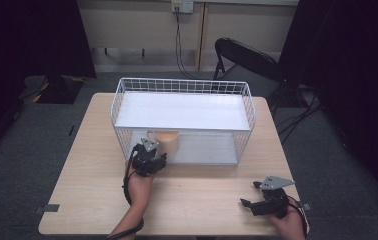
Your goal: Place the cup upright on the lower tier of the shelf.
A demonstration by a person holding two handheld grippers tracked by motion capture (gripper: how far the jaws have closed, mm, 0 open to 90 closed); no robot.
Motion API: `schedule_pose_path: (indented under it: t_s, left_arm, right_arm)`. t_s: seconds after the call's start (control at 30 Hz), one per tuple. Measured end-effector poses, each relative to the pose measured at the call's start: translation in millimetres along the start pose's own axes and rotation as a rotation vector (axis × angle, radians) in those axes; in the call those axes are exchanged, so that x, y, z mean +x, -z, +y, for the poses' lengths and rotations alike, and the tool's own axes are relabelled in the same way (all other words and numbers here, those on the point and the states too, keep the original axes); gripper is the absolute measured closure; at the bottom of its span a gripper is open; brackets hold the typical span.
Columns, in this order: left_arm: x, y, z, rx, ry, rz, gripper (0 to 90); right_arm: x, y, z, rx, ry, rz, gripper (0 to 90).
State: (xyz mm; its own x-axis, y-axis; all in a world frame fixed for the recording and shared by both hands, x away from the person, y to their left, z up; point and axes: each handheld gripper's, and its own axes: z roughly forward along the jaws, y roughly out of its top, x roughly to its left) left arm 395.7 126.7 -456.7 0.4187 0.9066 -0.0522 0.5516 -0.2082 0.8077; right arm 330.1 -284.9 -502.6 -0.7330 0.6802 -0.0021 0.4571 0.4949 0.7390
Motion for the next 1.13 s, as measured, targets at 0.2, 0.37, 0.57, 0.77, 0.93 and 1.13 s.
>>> schedule_pose_path:
  t_s: [0.2, 0.37, 0.57, 0.77, 0.93, 1.13]
  left_arm:
    - [15.7, 32.9, -15.3, 0.015, -0.14, -0.141, 14.7]
    - [32.0, 47.9, -37.6, 0.055, -0.183, -0.178, 14.3]
    - [40.3, 53.8, -59.2, 0.08, -0.198, -0.216, 13.5]
    - [41.1, 50.3, -71.8, 0.119, -0.222, -0.248, 13.5]
    - [41.6, 46.6, -77.1, 0.154, -0.232, -0.267, 13.0]
    - [43.9, 44.0, -79.6, 0.171, -0.228, -0.276, 12.6]
  right_arm:
    - [0.1, 0.1, -0.1, -0.001, 0.0, -0.002, 16.2]
    - [0.3, 0.1, -0.1, 0.0, -0.001, -0.002, 16.2]
    - [0.5, 0.2, -0.2, 0.0, -0.003, -0.003, 16.1]
    - [0.5, 0.2, -0.2, 0.0, -0.003, -0.002, 16.1]
    - [0.4, 0.2, -0.2, 0.0, -0.003, -0.002, 16.1]
    - [0.4, 0.2, -0.2, 0.0, -0.003, -0.002, 16.1]
